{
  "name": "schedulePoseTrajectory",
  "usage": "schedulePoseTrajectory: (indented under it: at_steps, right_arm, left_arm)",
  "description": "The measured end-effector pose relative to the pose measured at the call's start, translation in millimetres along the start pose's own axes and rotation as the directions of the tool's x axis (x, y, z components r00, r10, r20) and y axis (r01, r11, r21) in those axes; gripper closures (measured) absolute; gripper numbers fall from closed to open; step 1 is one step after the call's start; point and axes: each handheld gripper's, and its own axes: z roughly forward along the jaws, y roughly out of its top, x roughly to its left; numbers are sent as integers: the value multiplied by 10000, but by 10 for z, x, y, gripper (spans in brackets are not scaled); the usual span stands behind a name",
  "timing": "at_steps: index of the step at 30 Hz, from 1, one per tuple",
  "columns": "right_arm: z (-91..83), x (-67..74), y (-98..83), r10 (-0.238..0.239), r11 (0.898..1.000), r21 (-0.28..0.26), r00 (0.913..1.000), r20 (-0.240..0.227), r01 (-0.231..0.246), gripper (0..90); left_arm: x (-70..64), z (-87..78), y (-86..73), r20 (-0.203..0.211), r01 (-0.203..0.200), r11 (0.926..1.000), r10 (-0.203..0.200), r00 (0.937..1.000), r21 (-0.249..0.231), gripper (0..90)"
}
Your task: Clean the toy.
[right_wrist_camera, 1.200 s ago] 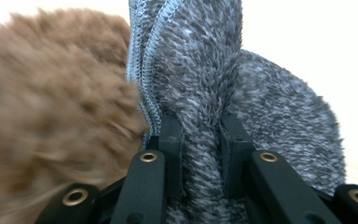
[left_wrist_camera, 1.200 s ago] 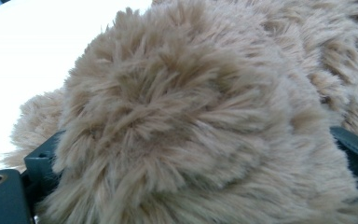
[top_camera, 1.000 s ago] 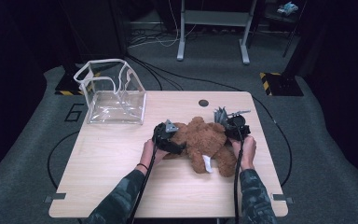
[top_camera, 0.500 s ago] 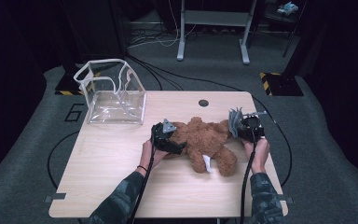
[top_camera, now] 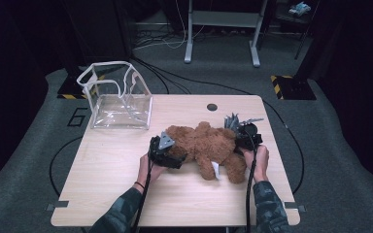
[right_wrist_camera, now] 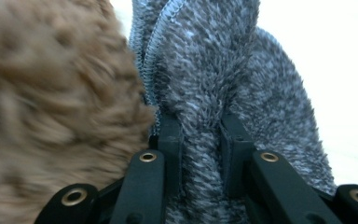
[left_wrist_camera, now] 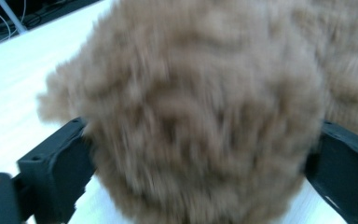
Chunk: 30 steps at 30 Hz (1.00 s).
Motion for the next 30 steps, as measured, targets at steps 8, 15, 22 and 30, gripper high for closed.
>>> schedulePoseTrajectory:
  at_steps: [8,15,22,30]
  right_arm:
    - [75,-161,-81,299,9970,673,9939,1057,-372,743]
    - [-37,-346,-167,771,9949,540,9870,1413,-855,742]
    - [-270,-184,-25,554,9972,-517,9984,86,-549,740]
    - [-88,10,11,17,10000,-71,10000,91,-16,740]
  left_arm:
    - [-72,136,-166,-484,-290,9961,331,9983,831,55]
    - [-87,203,-254,-541,-270,9923,337,9980,1211,106]
    - [-109,236,-252,-385,-464,9888,524,9979,1420,95]
    - [-76,226,-260,-362,-167,9877,225,9991,1552,101]
